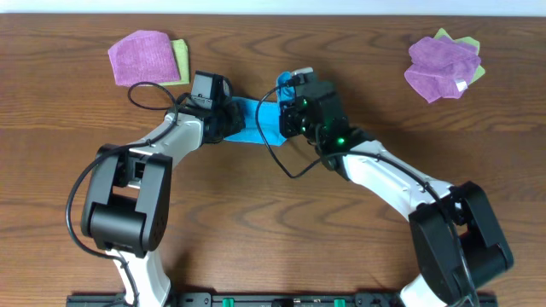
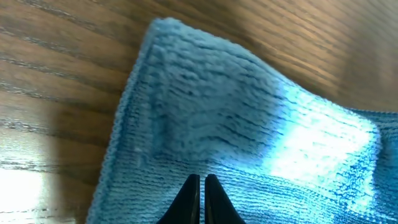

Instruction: Fold the cloth

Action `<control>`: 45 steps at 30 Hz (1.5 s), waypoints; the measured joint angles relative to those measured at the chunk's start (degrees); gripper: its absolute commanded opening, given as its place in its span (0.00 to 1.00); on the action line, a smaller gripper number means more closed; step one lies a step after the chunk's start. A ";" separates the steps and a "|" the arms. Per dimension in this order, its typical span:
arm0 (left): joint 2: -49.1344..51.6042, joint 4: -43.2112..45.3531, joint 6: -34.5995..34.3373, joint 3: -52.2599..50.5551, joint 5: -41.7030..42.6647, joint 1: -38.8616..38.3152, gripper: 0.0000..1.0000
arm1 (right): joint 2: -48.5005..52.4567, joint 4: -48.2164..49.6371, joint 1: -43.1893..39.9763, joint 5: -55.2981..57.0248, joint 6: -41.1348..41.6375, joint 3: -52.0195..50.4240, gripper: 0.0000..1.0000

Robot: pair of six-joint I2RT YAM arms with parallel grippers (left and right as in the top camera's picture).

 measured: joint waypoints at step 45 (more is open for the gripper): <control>-9.68 -8.11 7.52 0.00 -3.52 14.91 0.06 | 19.85 -14.38 8.98 1.14 -7.26 26.51 0.01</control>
